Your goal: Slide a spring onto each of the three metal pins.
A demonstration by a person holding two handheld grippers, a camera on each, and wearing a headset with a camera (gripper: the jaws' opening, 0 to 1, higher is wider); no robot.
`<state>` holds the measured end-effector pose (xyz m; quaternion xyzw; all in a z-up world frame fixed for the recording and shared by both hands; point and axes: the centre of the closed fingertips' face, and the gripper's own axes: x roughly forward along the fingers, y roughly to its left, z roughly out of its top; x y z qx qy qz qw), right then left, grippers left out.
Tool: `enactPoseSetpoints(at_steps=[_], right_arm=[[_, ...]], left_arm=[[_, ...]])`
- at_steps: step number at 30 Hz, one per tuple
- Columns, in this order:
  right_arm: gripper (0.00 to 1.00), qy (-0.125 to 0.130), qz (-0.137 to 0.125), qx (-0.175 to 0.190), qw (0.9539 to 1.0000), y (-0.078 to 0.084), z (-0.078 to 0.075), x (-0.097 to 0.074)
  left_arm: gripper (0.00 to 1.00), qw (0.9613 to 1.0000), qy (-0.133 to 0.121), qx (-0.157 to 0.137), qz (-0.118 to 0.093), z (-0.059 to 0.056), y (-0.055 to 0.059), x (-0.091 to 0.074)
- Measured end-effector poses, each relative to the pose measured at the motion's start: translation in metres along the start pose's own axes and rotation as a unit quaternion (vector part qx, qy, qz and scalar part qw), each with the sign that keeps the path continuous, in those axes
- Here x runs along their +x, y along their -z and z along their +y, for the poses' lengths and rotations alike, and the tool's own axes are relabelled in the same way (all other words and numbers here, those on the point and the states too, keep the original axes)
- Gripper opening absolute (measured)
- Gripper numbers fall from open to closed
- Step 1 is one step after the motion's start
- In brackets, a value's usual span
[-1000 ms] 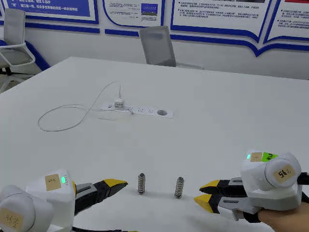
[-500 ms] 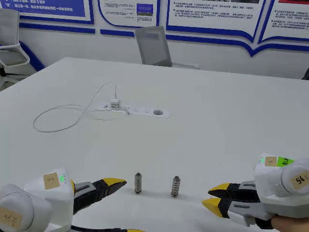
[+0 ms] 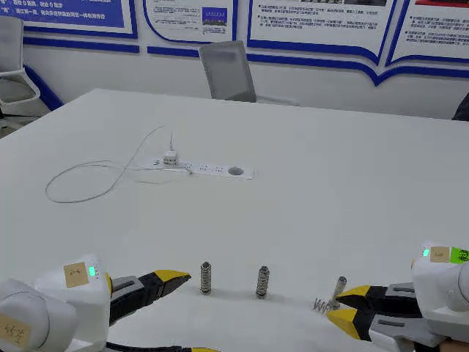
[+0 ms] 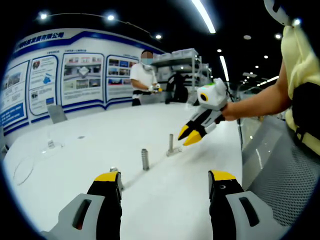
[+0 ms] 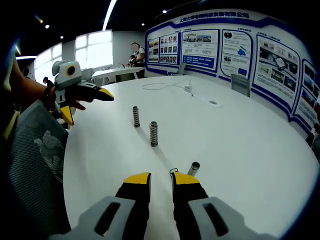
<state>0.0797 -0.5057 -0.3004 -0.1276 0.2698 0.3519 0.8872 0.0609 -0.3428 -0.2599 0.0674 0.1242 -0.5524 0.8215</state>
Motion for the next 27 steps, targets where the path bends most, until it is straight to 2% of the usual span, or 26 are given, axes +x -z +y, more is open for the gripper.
enactPoseSetpoints(at_steps=[5,17,27], right_arm=[[0.18,0.009,0.005,0.011,0.9999,0.009,-0.010,-0.001],[0.18,0.008,0.035,0.034,0.9988,0.037,-0.025,0.010],[0.17,-0.003,0.041,0.027,0.9988,0.042,-0.025,0.017]], left_arm=[[0.72,1.0000,0.001,0.001,0.000,-0.001,-0.001,0.001],[0.72,1.0000,0.000,0.001,0.004,-0.001,0.000,0.001],[0.71,0.9999,-0.003,-0.002,0.009,-0.001,0.002,-0.002]])
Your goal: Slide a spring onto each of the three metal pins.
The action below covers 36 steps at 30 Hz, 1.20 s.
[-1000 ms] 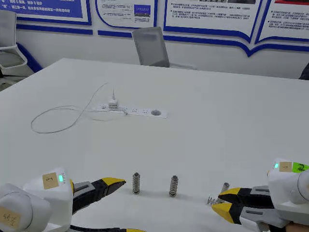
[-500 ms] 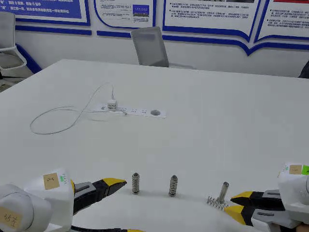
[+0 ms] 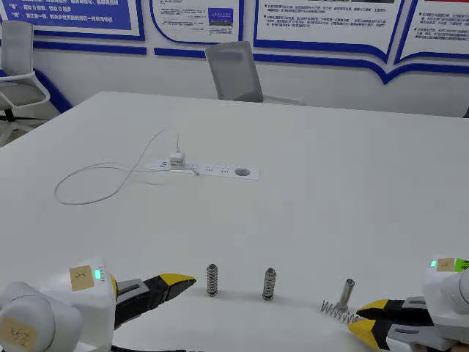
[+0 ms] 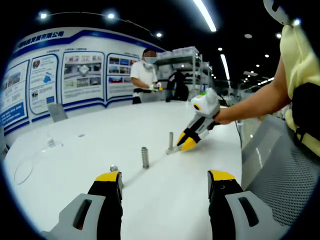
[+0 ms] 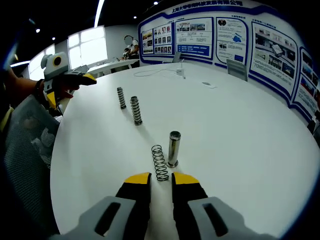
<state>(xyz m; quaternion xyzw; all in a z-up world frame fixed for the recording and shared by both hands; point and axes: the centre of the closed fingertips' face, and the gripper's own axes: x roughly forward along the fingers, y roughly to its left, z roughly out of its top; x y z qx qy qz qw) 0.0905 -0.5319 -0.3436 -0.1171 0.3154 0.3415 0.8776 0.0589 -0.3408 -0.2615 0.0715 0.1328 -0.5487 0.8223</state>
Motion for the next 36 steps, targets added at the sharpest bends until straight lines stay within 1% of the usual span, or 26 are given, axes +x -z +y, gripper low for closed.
enactPoseSetpoints(at_steps=[9,19,26,29,36], right_arm=[[0.16,-0.007,-0.003,-0.001,1.0000,-0.001,0.000,0.004],[0.12,-0.007,0.002,-0.008,0.9999,0.001,0.000,0.006],[0.12,-0.008,0.003,-0.004,1.0000,0.000,0.001,0.007],[0.11,-0.010,0.001,-0.003,0.9999,-0.003,0.003,0.005],[0.11,-0.019,0.000,-0.016,0.9997,-0.008,0.015,-0.002]], left_arm=[[0.70,1.0000,-0.001,-0.002,0.002,0.000,0.000,0.000],[0.69,1.0000,-0.003,-0.004,0.002,0.001,0.002,0.000],[0.69,1.0000,-0.002,-0.004,0.003,0.001,0.003,0.000],[0.68,1.0000,0.000,-0.004,0.005,0.001,0.004,0.000],[0.67,0.9999,0.008,-0.006,0.007,-0.001,0.007,0.002]])
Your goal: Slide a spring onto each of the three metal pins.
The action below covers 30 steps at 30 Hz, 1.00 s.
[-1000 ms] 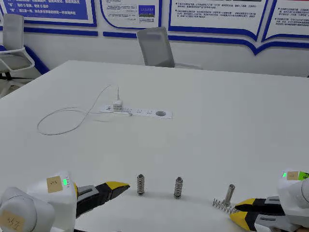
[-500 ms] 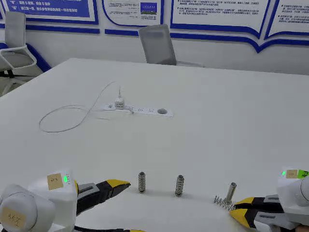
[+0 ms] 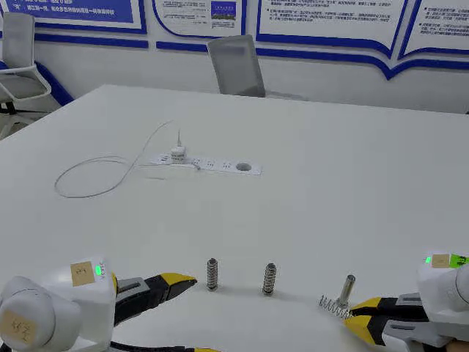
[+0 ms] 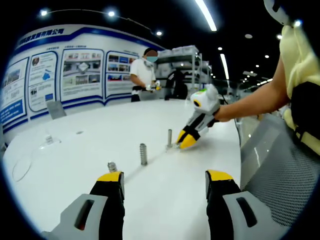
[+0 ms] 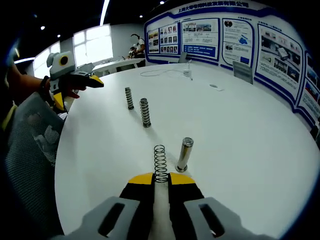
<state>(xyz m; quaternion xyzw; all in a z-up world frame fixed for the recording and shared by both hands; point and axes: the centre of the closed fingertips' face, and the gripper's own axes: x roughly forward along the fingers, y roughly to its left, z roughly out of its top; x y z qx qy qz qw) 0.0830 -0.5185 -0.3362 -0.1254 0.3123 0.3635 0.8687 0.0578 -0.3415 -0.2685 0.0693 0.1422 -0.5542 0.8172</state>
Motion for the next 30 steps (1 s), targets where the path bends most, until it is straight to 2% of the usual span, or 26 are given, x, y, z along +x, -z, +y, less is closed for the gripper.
enactPoseSetpoints(at_steps=[8,14,18,30], right_arm=[[0.11,-0.014,-0.007,-0.012,0.9998,-0.011,0.015,-0.007],[0.11,-0.041,-0.009,-0.035,0.9985,-0.028,0.037,-0.006],[0.11,-0.053,-0.013,-0.048,0.9974,-0.038,0.046,-0.005],[0.11,-0.096,-0.013,-0.091,0.9912,-0.066,0.070,-0.005]], left_arm=[[0.65,0.9999,0.010,0.001,0.004,-0.002,0.003,0.003],[0.62,0.9998,0.019,0.007,0.009,-0.003,0.003,0.007],[0.60,0.9996,0.024,0.009,0.011,-0.003,0.004,0.009],[0.56,0.9988,0.042,0.023,0.014,-0.008,0.001,0.016]])
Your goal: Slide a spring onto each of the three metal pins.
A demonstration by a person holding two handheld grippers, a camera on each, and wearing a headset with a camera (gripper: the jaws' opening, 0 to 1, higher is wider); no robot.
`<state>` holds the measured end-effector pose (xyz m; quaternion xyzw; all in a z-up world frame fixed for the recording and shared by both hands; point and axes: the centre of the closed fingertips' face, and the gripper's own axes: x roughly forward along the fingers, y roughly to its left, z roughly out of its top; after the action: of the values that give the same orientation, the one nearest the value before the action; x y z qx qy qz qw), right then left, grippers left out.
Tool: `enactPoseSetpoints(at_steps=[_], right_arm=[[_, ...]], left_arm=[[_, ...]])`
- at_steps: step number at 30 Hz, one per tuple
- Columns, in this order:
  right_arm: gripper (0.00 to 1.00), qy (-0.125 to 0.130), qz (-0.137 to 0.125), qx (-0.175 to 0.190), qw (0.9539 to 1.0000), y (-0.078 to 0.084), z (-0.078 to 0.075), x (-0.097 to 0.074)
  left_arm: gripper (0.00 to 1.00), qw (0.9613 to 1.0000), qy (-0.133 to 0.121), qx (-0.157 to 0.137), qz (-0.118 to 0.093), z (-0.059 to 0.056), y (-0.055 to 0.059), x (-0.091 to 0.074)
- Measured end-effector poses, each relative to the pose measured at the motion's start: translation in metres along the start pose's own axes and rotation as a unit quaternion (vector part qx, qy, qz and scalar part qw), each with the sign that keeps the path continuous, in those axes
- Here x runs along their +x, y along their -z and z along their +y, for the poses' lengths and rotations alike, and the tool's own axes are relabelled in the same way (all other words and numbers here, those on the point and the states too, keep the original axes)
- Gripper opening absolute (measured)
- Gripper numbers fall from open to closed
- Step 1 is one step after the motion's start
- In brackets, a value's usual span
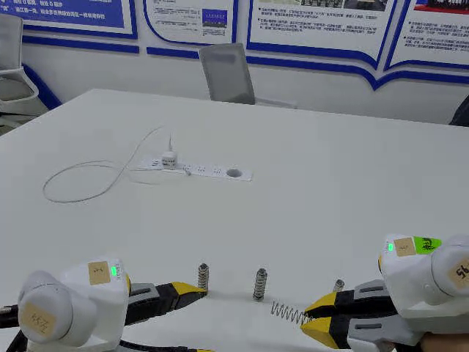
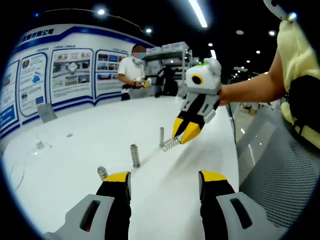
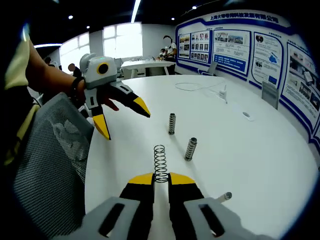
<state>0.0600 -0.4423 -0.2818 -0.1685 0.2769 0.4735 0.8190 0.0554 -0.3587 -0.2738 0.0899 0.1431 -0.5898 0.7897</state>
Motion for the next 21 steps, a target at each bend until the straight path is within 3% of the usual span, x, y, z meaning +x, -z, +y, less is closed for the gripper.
enactPoseSetpoints(at_steps=[11,21], right_arm=[[0.11,-0.039,0.003,-0.051,0.9980,-0.028,0.017,0.009],[0.11,-0.072,0.015,-0.086,0.9936,-0.037,0.030,0.014]], left_arm=[[0.49,1.0000,0.005,0.007,-0.004,-0.003,-0.006,0.002],[0.44,0.9998,0.008,0.016,-0.005,-0.006,-0.010,0.001]])
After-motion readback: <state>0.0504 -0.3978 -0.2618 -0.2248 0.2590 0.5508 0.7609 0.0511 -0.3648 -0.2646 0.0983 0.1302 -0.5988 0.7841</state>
